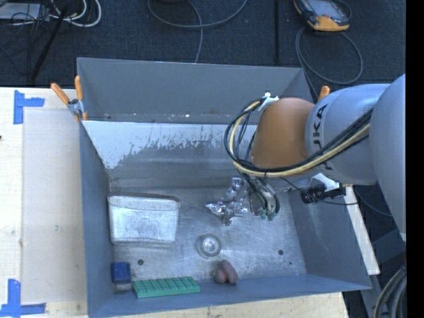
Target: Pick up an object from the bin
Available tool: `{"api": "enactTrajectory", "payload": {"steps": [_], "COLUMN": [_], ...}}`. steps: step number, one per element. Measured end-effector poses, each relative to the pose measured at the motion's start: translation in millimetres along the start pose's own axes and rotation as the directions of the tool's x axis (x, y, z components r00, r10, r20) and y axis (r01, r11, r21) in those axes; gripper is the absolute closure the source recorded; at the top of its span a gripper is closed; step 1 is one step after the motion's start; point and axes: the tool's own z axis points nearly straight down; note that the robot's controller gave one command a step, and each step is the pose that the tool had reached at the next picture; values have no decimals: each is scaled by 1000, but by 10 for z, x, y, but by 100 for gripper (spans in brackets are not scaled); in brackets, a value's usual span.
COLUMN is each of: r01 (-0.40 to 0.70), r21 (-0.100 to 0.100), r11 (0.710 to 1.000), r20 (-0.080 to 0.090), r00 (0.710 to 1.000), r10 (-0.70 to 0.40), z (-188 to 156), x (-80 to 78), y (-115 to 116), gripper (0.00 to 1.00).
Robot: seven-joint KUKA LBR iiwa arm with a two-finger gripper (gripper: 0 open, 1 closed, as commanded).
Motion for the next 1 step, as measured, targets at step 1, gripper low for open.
{"api": "enactTrajectory", "payload": {"steps": [1], "r01": [5], "r21": [-1], "r11": [1000], "r20": [5], "r00": [1000], "r10": [-5], "z": [-801], "x": [-19], "y": [0], "gripper": [100]}}
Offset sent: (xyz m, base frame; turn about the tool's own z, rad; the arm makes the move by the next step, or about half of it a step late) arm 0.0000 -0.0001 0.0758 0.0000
